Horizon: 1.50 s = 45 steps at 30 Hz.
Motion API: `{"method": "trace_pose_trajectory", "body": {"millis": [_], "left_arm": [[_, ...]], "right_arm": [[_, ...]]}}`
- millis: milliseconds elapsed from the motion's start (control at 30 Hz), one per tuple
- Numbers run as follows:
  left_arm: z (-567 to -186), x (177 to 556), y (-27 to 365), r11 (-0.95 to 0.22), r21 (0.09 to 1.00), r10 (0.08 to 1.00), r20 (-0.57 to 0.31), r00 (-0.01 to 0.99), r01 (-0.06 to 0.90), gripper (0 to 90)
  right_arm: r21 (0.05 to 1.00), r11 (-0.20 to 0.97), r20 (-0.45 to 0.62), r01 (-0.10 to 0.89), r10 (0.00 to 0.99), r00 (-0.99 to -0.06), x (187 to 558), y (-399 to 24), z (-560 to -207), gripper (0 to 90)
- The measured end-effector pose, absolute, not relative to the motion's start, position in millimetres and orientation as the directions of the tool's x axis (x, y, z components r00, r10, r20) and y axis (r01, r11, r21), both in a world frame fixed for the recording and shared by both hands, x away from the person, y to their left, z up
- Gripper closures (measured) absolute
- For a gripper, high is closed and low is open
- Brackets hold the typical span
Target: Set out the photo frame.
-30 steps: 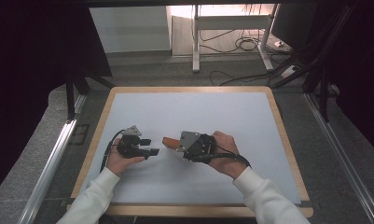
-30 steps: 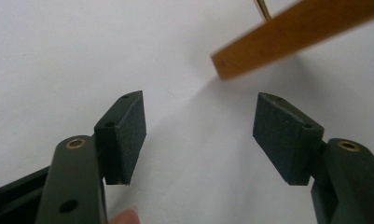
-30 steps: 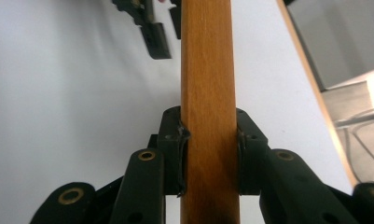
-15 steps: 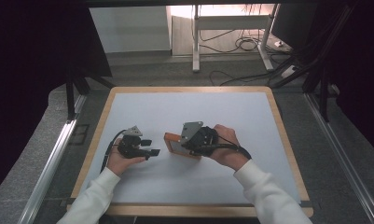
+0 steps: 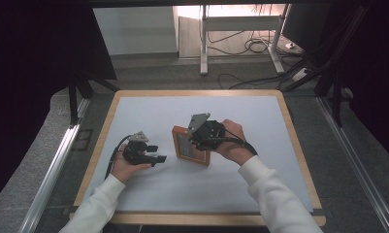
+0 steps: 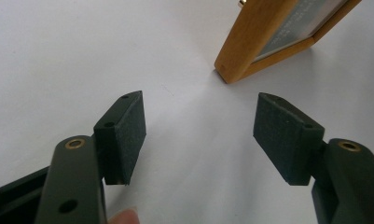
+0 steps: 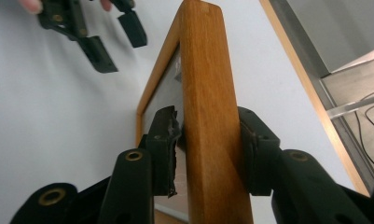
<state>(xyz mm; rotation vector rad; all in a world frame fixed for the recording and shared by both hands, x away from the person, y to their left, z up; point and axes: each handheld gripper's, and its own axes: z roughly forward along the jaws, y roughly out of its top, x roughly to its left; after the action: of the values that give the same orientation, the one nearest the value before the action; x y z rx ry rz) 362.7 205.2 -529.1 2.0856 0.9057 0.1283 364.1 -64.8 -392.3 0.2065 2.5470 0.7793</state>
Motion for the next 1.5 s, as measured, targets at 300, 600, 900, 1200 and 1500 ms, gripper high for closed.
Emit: {"method": "trace_pose_trajectory", "body": {"millis": [300,600,900,1200,1500], "left_arm": [[-530,363,204,-0.391,0.732,0.642,-0.217,0.735,0.558,34.1],[-530,363,202,-0.397,0.731,0.636,-0.216,0.741,0.555,33.9],[-530,363,202,-0.404,0.733,0.635,-0.206,0.745,0.547,33.7],[-529,363,201,-0.401,0.737,0.641,-0.199,0.742,0.544,33.9],[-527,364,198,-0.380,0.744,0.677,-0.182,0.713,0.550,36.1]], "right_arm": [[0.572,0.818,-0.394,0.054,0.333,-0.857,382,-67,-398,51.4],[0.602,0.789,-0.355,0.125,0.404,-0.843,406,-75,-403,44.6],[0.613,0.772,-0.311,0.170,0.434,-0.846,425,-76,-408,40.9],[0.660,0.734,-0.325,0.159,0.470,-0.821,409,-85,-398,31.8],[0.771,0.602,-0.228,0.211,0.569,-0.790,382,-130,-392,26.1]]}}
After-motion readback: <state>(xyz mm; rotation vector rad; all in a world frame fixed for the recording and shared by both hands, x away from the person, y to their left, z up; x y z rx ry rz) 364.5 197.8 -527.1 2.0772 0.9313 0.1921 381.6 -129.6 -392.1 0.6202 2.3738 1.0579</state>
